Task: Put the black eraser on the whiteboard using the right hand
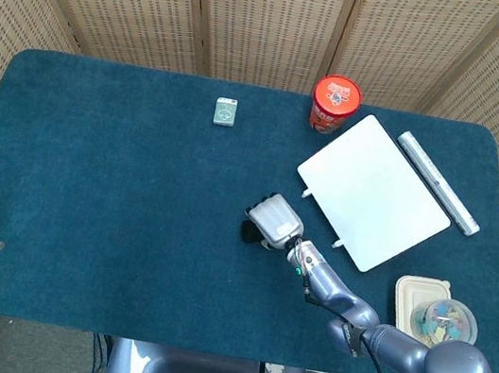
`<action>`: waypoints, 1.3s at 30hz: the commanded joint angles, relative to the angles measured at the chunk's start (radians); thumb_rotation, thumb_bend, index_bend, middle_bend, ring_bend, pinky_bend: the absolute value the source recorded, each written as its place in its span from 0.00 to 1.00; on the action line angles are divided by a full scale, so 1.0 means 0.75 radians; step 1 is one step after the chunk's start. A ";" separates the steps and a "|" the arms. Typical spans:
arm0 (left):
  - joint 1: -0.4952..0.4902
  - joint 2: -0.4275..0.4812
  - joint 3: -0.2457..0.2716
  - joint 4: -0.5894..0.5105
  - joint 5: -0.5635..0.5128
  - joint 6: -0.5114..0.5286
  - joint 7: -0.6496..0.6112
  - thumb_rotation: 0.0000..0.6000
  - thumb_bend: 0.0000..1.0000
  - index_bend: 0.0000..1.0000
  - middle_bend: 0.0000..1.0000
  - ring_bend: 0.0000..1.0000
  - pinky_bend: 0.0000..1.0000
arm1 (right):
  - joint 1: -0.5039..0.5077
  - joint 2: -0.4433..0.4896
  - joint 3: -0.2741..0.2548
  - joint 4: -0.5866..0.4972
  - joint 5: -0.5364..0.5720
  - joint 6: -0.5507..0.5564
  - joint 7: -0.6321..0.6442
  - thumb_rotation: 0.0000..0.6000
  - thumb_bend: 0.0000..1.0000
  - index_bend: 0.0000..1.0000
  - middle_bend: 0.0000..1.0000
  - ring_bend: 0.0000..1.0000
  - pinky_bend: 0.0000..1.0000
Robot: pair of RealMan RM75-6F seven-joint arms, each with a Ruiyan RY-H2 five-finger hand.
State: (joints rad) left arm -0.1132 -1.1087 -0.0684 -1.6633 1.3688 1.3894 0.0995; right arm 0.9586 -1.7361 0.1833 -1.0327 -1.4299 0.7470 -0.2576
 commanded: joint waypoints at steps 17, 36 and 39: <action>0.008 0.000 0.029 -0.008 0.046 0.020 0.004 1.00 0.00 0.00 0.00 0.00 0.00 | -0.172 0.408 0.059 -0.318 0.019 0.386 -0.323 1.00 0.42 0.54 0.57 0.50 0.47; 0.010 -0.008 0.041 -0.014 0.077 0.037 0.024 1.00 0.00 0.00 0.00 0.00 0.00 | -0.314 0.420 -0.001 -0.283 0.278 0.385 -0.575 1.00 0.44 0.54 0.57 0.50 0.50; 0.010 -0.009 0.041 -0.013 0.073 0.034 0.025 1.00 0.00 0.00 0.00 0.00 0.00 | -0.313 0.409 0.000 -0.265 0.286 0.378 -0.561 1.00 0.43 0.54 0.55 0.49 0.50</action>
State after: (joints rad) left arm -0.1058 -1.1154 -0.0375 -1.6728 1.4234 1.4153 0.1179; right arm 0.7237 -1.4268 0.1826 -1.2351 -1.2176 1.0322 -0.6817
